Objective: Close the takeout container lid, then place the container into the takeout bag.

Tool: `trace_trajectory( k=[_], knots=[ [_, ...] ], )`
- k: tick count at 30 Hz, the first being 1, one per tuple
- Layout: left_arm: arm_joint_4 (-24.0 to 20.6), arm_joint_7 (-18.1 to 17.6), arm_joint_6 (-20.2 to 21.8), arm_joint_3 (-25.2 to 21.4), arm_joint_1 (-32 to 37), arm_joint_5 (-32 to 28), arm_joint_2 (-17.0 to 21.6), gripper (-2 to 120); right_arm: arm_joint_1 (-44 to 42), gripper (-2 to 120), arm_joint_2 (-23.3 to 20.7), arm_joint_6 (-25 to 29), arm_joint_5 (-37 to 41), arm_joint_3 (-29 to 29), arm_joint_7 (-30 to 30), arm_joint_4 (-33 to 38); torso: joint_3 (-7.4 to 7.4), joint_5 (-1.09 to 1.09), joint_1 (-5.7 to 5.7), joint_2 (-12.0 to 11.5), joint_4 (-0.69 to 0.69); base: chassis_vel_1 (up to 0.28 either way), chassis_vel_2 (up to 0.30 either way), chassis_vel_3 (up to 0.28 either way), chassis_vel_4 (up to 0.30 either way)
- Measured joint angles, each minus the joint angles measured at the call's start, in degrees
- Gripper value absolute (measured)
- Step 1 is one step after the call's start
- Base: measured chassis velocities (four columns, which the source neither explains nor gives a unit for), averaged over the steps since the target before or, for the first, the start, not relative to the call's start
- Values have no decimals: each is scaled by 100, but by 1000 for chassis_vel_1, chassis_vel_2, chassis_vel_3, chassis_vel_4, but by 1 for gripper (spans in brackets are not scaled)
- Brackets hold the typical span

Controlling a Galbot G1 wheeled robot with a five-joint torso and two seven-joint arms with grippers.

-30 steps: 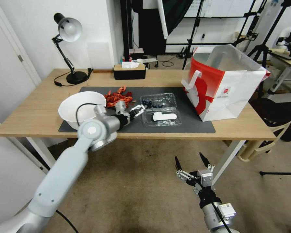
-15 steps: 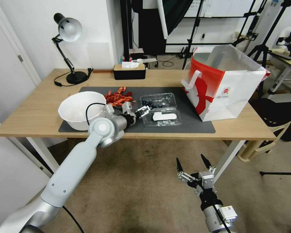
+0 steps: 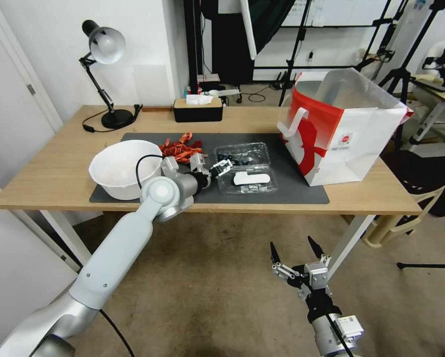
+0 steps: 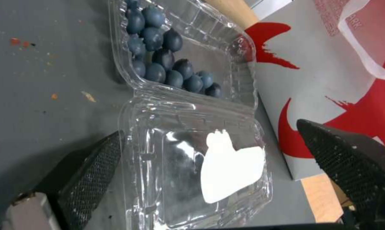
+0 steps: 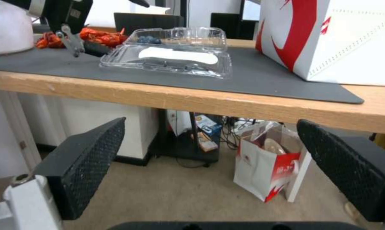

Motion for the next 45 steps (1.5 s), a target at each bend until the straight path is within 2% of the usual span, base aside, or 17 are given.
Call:
trace_trajectory(
  k=[12,21,32,45],
  knots=[
    [63,-310,230,40,-119,-52,-60,100,-13,100,13,22,-6,-2,1,-10,0,0,0,0,0,0,0,0,0],
    [113,-368,303,33,-154,-180,-71,100,-15,100,16,26,-16,-6,3,-26,0,0,-1,0,0,0,0,0,0],
    [211,-224,519,1,-169,-446,-91,100,-3,100,14,28,-24,-11,25,-69,-1,0,-1,0,0,0,0,0,0],
    [283,-11,410,-163,-157,-752,-111,100,27,100,12,25,-24,-24,112,-137,0,-1,-1,0,0,0,0,0,0]
  ],
)
